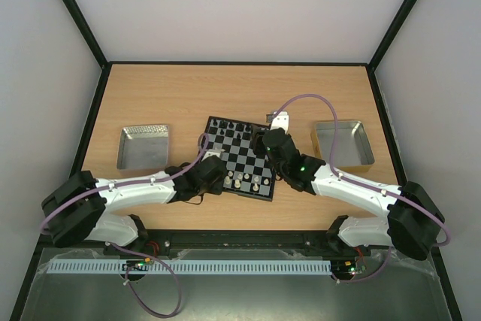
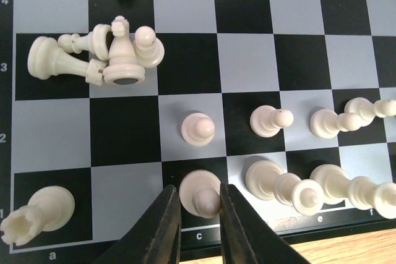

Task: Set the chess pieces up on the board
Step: Place the chess piece on the chessboard, then pick up the chess piece from the chessboard.

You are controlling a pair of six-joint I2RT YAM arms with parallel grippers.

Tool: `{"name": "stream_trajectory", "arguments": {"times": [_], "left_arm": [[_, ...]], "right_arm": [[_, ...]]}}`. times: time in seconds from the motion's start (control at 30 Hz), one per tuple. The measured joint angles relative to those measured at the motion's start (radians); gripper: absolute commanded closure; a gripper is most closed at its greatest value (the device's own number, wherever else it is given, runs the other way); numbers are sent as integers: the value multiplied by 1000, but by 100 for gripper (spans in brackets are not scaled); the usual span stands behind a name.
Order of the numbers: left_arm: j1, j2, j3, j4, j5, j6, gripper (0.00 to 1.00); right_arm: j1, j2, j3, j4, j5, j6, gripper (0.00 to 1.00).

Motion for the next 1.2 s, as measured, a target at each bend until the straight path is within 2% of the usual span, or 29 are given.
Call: {"name": "stream_trajectory", "arguments": {"times": [0.27,0.5,0.57,0.7,0.9,1.03,1.2], "left_arm": [[0,-49,-3,-21,0,10,64],[31,-160,37,-63,6,27,55],[76,-199,49,-64,15,28,52],[237,-261,56,-65,37,22,47],[466,-288,47,-65,121,0,47],[553,-290,5,-59,204,-6,47],[581,-288,-32,-59,286,-3,47]], "right_arm": [[0,1,0,0,-6,5,42],[0,2,3,-8,-35,15,42],[0,19,26,-35,-58,23,42],[0,119,132,-101,-129,43,42],[-1,322,315,-220,-291,51,44],[4,455,415,-296,-368,56,46],[13,581,482,-383,-410,53,51]]}}
